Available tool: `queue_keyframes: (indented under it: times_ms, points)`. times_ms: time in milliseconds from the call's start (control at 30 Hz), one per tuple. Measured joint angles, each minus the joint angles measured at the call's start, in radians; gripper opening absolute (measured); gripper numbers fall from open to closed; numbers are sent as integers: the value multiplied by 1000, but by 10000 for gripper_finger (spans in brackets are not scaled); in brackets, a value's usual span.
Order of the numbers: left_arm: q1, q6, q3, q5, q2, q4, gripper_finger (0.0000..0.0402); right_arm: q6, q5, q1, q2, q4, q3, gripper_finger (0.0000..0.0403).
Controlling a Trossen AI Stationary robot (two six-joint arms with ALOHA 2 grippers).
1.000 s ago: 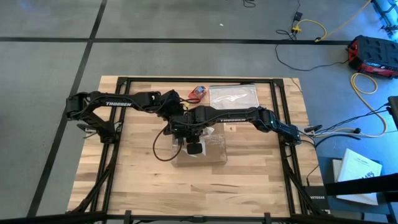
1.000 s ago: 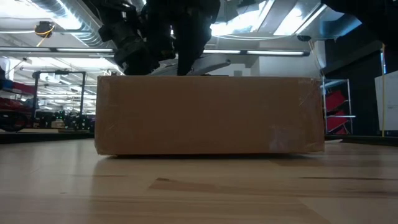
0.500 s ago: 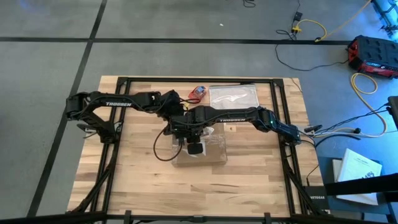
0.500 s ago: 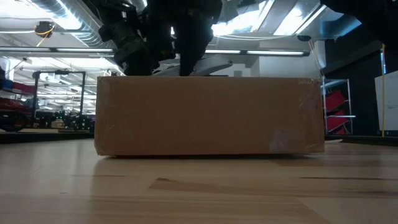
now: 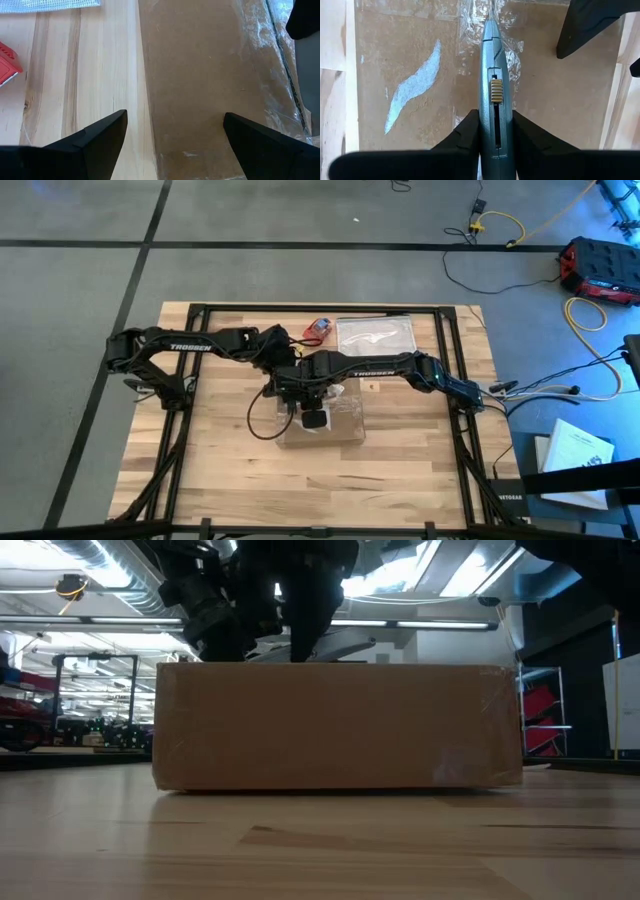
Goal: Unpack boxes
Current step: Open the box using the silver cutter
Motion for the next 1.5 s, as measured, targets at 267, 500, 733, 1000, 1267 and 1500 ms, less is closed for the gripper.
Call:
queue_keyframes:
  times_ms: [267,500,733,1000,1267,1500]
  points:
    - [0,0,0,0,0,9,321,0,1,0,0,14,0,64]
    - [0,0,0,0,0,17,321,3,0,0,0,25,0,64]
    - [0,0,0,0,0,17,321,17,-2,0,0,25,0,64]
    - [0,-23,0,0,0,14,321,32,-10,0,0,21,0,64]
    - [-8,-31,0,-12,-12,11,321,35,-11,0,0,20,0,64]
    - [-31,33,5,-182,-80,4,321,35,-18,0,0,20,0,64]
